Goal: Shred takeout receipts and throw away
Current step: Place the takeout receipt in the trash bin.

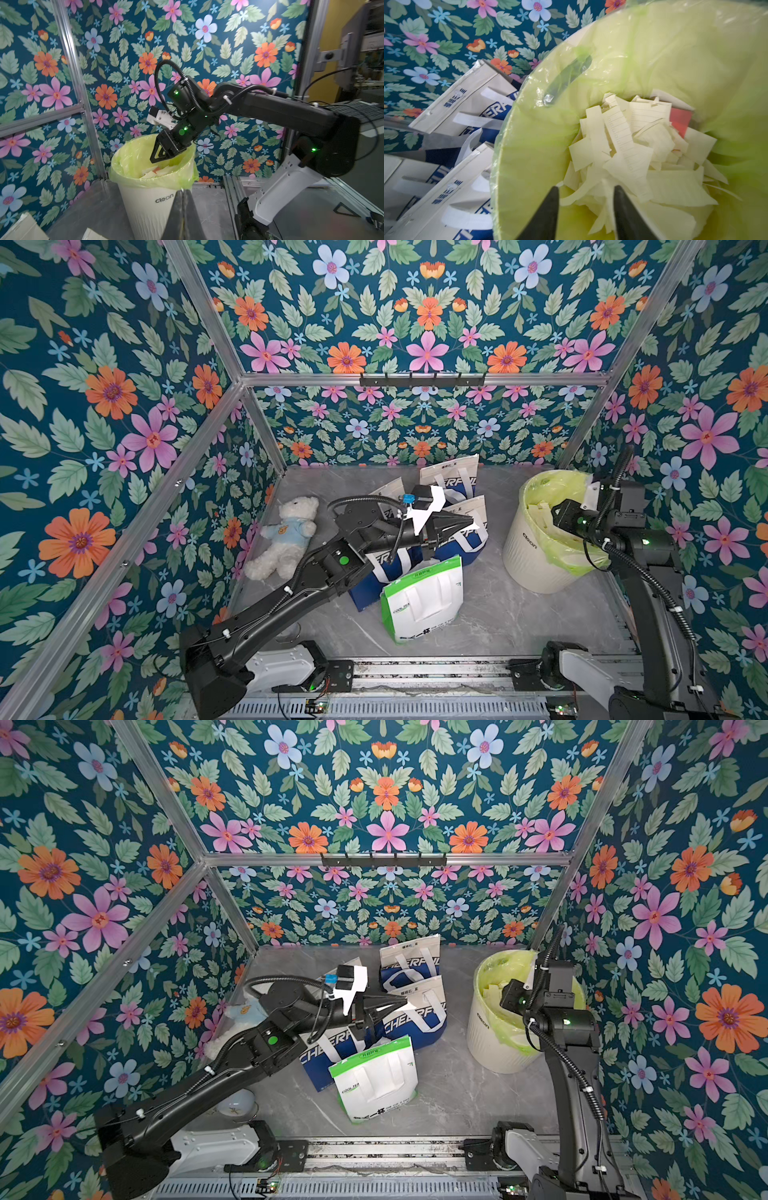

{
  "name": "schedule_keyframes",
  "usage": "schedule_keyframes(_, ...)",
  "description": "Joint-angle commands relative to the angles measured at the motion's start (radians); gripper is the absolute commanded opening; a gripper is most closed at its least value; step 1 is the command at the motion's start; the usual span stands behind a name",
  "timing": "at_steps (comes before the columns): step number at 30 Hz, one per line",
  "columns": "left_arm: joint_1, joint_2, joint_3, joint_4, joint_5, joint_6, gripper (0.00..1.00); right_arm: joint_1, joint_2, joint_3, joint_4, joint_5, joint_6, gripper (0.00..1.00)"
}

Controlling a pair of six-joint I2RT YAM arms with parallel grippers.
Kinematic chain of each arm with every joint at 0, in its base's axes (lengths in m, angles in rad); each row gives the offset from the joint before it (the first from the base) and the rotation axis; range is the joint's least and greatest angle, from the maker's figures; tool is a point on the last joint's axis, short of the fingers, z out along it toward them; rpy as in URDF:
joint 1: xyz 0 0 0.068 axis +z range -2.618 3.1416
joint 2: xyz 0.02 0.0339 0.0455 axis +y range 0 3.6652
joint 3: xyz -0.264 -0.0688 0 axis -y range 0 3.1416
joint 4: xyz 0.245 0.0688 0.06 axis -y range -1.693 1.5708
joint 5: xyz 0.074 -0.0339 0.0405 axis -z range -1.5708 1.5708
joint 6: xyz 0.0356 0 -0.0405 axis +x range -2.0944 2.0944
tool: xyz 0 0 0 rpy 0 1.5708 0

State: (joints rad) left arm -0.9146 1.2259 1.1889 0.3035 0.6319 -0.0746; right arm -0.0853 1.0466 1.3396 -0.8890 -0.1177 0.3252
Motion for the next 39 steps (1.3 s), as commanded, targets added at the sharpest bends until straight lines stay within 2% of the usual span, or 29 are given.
schedule_keyframes(1,-0.002,0.077,0.072,-0.119,-0.057,0.008,0.0,0.0,-0.006,0.017,-0.028,-0.084,-0.023,0.8)
schedule_keyframes(8,-0.028,0.271,0.212,-0.047,-0.087,-0.03,0.0,0.0,-0.074,0.086,-0.087,-0.044,-0.035,0.83)
schedule_keyframes(12,-0.06,0.462,0.416,-0.063,-0.109,-0.035,0.0,0.0,-0.196,0.066,-0.063,0.016,-0.02,0.83)
schedule_keyframes(16,-0.107,0.673,0.645,-0.101,-0.118,-0.012,0.0,0.0,-0.345,-0.004,-0.025,-0.029,0.0,0.83)
schedule_keyframes(19,-0.139,0.818,0.835,-0.167,-0.15,0.017,0.0,0.001,-0.431,-0.033,-0.041,-0.003,0.006,0.83)
schedule_keyframes(24,-0.175,1.001,1.041,-0.212,-0.179,0.027,0.0,0.0,-0.515,-0.047,-0.063,-0.019,0.014,0.83)
schedule_keyframes(25,-0.181,1.022,1.059,-0.216,-0.185,0.03,0.07,-0.001,-0.52,-0.044,-0.072,-0.022,0.014,0.83)
schedule_keyframes(27,-0.191,1.053,1.077,-0.219,-0.2,0.037,0.3,0.0,-0.523,-0.04,-0.092,-0.03,0.012,0.84)
schedule_keyframes(30,-0.198,1.069,1.077,-0.226,-0.219,0.056,0.55,0.002,-0.528,-0.039,-0.105,-0.044,0.012,0.84)
schedule_keyframes(39,-0.201,1.02,1.058,-0.3,-0.255,0.178,0.87,0.014,-0.51,-0.032,-0.115,-0.116,0.01,0.86)
